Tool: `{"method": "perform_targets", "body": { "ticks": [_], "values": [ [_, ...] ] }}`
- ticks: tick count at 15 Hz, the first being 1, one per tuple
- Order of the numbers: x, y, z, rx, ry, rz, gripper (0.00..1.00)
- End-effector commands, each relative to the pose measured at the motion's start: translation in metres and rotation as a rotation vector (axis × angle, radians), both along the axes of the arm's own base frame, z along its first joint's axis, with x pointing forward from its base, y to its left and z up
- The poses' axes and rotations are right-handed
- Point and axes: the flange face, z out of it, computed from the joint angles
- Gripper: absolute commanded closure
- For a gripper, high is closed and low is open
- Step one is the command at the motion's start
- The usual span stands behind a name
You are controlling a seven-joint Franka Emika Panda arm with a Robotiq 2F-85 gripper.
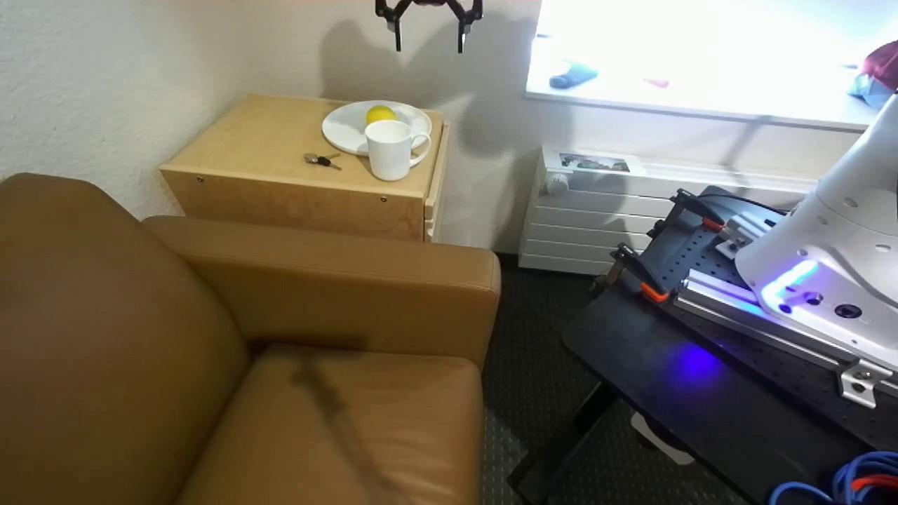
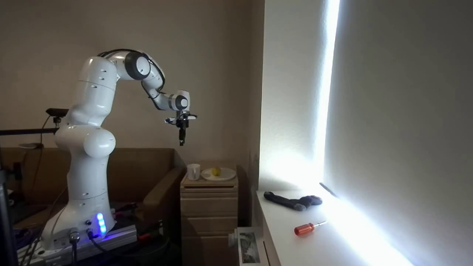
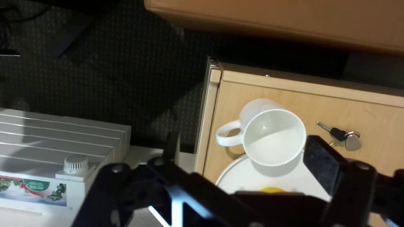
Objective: Remove the lemon from the white plate and put it on the nightstand
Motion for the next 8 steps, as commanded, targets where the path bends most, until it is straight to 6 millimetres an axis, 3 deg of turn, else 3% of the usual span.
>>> {"method": "perform_targets", "body": {
  "ticks": [1, 3, 4, 6, 8],
  "values": [
    [0.001, 0.0, -0.003, -0.003, 0.003, -0.001, 0.0],
    [-0.001, 0.002, 0.001, -0.006, -0.002, 0.004, 0.0],
    [0.007, 0.002, -0.007, -0.029, -0.006, -0.037, 0.0],
    [0.04, -0.006, -0.029, -0.021, -0.029, -0.202, 0.0],
    [0.071, -0.032, -0.045, 0.0, -0.033, -0.32, 0.0]
  ]
}}
